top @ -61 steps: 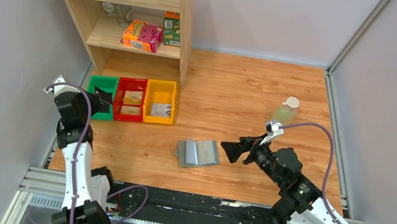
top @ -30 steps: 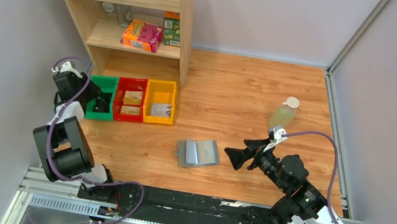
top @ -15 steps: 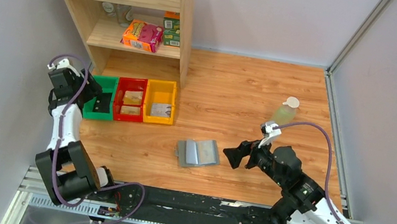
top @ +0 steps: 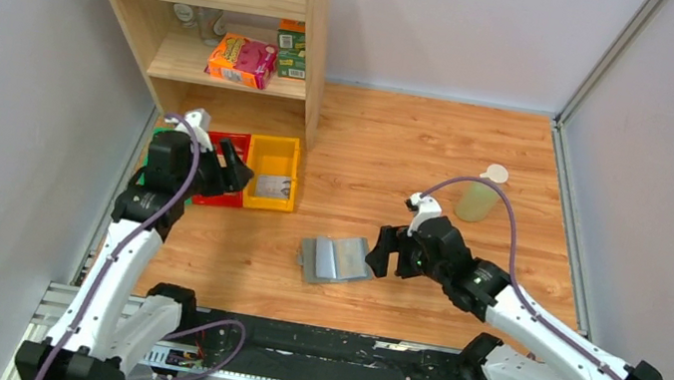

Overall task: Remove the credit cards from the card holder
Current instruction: Remove the credit card from the card holder.

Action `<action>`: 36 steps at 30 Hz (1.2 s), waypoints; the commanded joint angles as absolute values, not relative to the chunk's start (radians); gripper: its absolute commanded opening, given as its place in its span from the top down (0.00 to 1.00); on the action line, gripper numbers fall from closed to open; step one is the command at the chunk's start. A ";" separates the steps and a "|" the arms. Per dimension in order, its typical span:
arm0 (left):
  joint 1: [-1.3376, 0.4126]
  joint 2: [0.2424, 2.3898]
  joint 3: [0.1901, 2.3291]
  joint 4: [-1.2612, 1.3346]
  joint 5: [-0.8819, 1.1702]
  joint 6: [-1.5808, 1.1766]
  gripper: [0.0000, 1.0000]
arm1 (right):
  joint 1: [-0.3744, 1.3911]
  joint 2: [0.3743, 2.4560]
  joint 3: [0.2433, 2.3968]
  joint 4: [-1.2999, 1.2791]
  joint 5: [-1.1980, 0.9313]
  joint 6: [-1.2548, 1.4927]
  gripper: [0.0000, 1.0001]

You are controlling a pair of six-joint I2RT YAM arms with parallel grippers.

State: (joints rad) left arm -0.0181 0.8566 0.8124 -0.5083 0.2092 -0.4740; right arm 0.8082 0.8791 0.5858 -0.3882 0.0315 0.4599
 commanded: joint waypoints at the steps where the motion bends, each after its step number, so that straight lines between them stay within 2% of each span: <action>1: -0.204 0.813 0.792 -0.571 0.180 -0.572 0.23 | 0.807 0.974 0.656 -0.377 -0.020 0.509 0.13; 7: -0.581 0.822 0.723 -0.468 0.075 -0.681 0.21 | 0.815 1.113 0.727 -0.373 -0.040 0.532 0.27; 11: -0.711 0.914 0.701 -0.368 0.020 -0.700 0.21 | 0.819 1.199 0.758 -0.354 -0.060 0.546 0.35; 17: -0.782 1.104 0.735 -0.321 0.003 -0.672 0.21 | 0.827 1.324 0.795 -0.331 -0.063 0.557 0.44; 22: -0.795 1.219 0.744 -0.316 -0.061 -0.666 0.20 | 0.828 1.402 0.808 -0.305 -0.066 0.560 0.46; 31: -0.815 1.296 0.675 -0.189 -0.029 -0.721 0.20 | 0.828 1.499 0.839 -0.278 -0.109 0.555 0.51; 36: -0.825 1.308 0.638 -0.155 -0.026 -0.753 0.28 | 0.830 1.502 0.839 -0.270 -0.130 0.557 0.53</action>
